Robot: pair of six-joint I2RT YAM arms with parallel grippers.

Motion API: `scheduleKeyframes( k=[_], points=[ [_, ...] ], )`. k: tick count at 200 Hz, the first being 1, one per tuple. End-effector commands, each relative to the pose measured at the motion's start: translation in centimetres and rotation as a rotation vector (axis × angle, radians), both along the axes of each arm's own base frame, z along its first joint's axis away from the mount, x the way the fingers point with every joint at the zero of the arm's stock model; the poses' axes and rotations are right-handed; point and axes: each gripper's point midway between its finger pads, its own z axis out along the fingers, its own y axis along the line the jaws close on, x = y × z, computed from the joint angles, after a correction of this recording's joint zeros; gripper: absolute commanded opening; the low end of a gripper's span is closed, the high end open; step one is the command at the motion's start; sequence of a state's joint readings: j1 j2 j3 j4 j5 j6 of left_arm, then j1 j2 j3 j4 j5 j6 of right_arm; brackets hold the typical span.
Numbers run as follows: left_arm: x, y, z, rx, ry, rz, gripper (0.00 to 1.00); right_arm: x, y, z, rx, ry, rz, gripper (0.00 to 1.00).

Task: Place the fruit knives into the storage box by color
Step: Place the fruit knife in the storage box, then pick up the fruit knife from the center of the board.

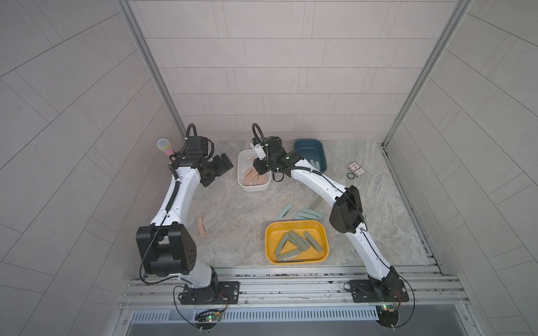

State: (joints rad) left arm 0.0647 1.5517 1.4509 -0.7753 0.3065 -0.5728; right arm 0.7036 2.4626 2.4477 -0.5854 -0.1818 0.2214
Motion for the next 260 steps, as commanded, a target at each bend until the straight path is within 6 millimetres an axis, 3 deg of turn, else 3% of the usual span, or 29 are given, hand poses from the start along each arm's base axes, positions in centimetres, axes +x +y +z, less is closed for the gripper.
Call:
scheduleKeyframes(
  k=[1,30,51,78,106,124,143,159,188,211,225,260],
  points=[
    [0.8,-0.1,0.1,0.009,-0.005,0.008,1.0,0.0,0.9,-2.1,0.015,0.06,-0.017,0.2],
    [0.9,-1.6,-1.0,0.007,0.009,-0.022,1.0,0.8,0.8,-3.3,0.038,0.086,-0.027,0.23],
    [0.2,-2.1,-2.1,0.015,0.041,-0.042,1.0,0.7,0.7,-3.0,0.034,0.083,-0.011,0.34],
    [-1.6,-2.7,-2.7,0.023,0.066,-0.08,1.0,-1.3,-0.1,-0.4,0.016,0.1,0.04,0.5],
    [-4.8,-4.8,-3.0,0.037,0.112,-0.17,1.0,-3.6,-1.9,2.8,0.009,0.083,0.051,0.55],
    [-7.5,-5.6,-3.0,0.043,0.137,-0.217,1.0,-5.0,-4.6,3.6,-0.034,0.081,0.014,0.55],
    [-10.6,-6.9,-3.7,0.036,0.175,-0.292,1.0,-6.4,-9.4,3.6,-0.103,0.1,-0.072,0.55],
    [-12.5,-8.4,-4.2,0.017,0.206,-0.368,1.0,-7.9,-14.3,2.6,-0.159,0.145,-0.162,0.55],
    [-15.1,-10.8,-6.1,0.025,0.294,-0.539,1.0,-11.5,-21.3,0.3,-0.279,0.236,-0.299,0.56],
    [-15.5,-12.0,-7.7,0.006,0.36,-0.626,1.0,-13.3,-26.7,-1.8,-0.317,0.364,-0.455,0.56],
    [-14.9,-12.4,-8.5,0.005,0.367,-0.641,1.0,-14.0,-29.0,-3.6,-0.329,0.425,-0.526,0.59],
    [-12.7,-13.6,-10.1,-0.027,0.363,-0.638,1.0,-14.7,-30.4,-8.4,-0.351,0.565,-0.589,0.68]
  ],
)
